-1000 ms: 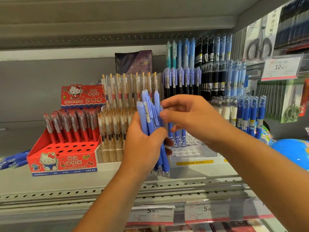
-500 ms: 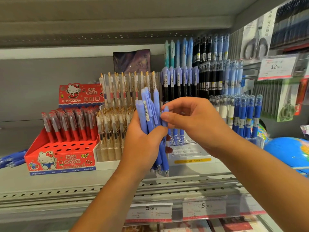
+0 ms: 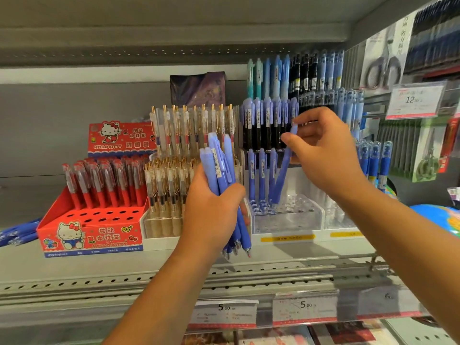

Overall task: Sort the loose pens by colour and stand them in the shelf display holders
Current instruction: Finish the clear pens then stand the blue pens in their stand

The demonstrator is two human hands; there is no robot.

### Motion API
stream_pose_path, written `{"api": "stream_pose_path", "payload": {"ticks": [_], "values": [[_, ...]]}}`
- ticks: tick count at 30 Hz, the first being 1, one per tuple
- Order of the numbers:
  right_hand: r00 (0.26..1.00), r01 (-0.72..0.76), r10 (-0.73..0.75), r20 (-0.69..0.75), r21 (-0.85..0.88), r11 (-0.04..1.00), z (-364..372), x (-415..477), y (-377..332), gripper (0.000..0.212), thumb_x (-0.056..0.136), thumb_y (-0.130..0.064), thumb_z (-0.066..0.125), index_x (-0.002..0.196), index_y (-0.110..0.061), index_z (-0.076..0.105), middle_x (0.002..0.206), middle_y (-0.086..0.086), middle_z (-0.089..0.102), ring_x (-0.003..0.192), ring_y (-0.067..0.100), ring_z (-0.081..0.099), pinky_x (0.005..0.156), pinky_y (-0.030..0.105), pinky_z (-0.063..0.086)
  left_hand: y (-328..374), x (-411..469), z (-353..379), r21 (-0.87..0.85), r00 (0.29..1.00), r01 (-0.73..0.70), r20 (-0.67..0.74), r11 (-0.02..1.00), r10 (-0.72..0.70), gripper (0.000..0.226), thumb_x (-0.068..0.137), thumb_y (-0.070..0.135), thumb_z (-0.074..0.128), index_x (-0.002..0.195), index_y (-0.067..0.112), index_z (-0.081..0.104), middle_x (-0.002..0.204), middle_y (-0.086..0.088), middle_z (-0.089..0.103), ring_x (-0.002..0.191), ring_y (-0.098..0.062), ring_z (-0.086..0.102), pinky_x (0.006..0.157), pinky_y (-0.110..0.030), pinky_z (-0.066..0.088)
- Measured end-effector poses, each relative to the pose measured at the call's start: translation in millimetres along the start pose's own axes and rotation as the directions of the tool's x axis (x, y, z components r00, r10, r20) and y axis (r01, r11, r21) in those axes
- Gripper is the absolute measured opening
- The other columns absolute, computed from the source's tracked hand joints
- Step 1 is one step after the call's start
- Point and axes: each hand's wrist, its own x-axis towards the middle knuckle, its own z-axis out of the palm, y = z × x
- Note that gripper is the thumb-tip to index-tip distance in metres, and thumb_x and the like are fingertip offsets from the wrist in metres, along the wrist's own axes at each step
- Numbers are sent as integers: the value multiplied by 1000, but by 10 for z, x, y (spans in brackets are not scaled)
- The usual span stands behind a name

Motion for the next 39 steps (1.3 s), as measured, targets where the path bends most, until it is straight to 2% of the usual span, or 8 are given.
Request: {"api": "stream_pose_path", "payload": {"ticks": [4, 9, 16, 23, 27, 31, 35, 39], "values": [[987, 115, -130, -95, -151, 982, -12, 44, 114, 22, 91, -20, 70, 104, -23, 54, 86, -5, 64, 81, 14, 65, 72, 39, 58, 29, -16, 14, 4, 1000, 13, -4, 1000, -13, 47, 89, 3, 63, 77, 49, 60, 67, -2, 58, 61, -26, 58, 61, -60, 57], [979, 153, -180, -95, -241, 958, 55, 66, 214, 25, 89, -20, 73, 101, -26, 51, 83, -15, 58, 77, -1, 58, 66, 9, 46, 68, -27, 34, 43, 1000, -1, -8, 999, 2, 45, 88, 3, 62, 72, 46, 59, 73, -10, 51, 65, -30, 52, 65, -64, 55], [985, 106, -35, 168, -436, 894, 133, 42, 336, 24, 95, -13, 64, 118, -14, 57, 91, 7, 66, 74, 22, 65, 72, 43, 59, 2, -7, 25, 61, 1000, -24, 1, 998, 24, 31, 89, 6, 63, 95, 36, 58, 69, -3, 53, 62, -24, 52, 61, -53, 56], [973, 86, 40, 226, -522, 849, 107, 32, 362, 36, 95, -3, 57, 127, -17, 49, 91, 6, 63, 70, 16, 62, 66, 39, 56, -52, 12, 8, 14, 999, -6, 34, 1000, 6, 34, 87, 5, 64, 89, 38, 59, 62, 6, 55, 58, -18, 55, 55, -30, 54], [977, 176, -71, 201, -572, 801, 129, -21, 270, 33, 99, -17, 54, 132, -13, 52, 122, 14, 56, 89, 27, 62, 80, 44, 54, -32, -17, 15, -24, 992, -9, 129, 1000, 12, 29, 82, 11, 66, 86, 39, 61, 64, 3, 56, 55, -16, 57, 54, -26, 52], [952, 303, -268, 149, -324, 896, 129, -103, 3, 21, 98, -22, 57, 116, -13, 62, 111, -2, 57, 91, 13, 59, 80, 34, 54, -33, -17, 20, -26, 988, -26, 150, 999, 30, 29, 89, 8, 67, 103, 32, 59, 65, 6, 59, 55, -13, 59, 55, -24, 52], [906, -5, -77, 415, 194, 981, 167, -222, -260, 11, 95, -16, 63, 102, -12, 69, 85, 0, 69, 78, 13, 68, 63, 37, 61, -19, -21, 19, -6, 986, -43, 162, 999, 44, 37, 91, 7, 65, 110, 37, 58, 70, 12, 67, 59, -10, 63, 57, -26, 55], [906, -131, -12, 423, 308, 942, 219, -311, -301, 13, 88, -11, 70, 101, -11, 68, 80, 1, 68, 72, 15, 68, 58, 32, 59, -14, -22, 20, -12, 984, -47, 173, 999, 48, 41, 92, 8, 64, 122, 34, 57, 76, 13, 69, 65, -11, 66, 62, -30, 55]]}}
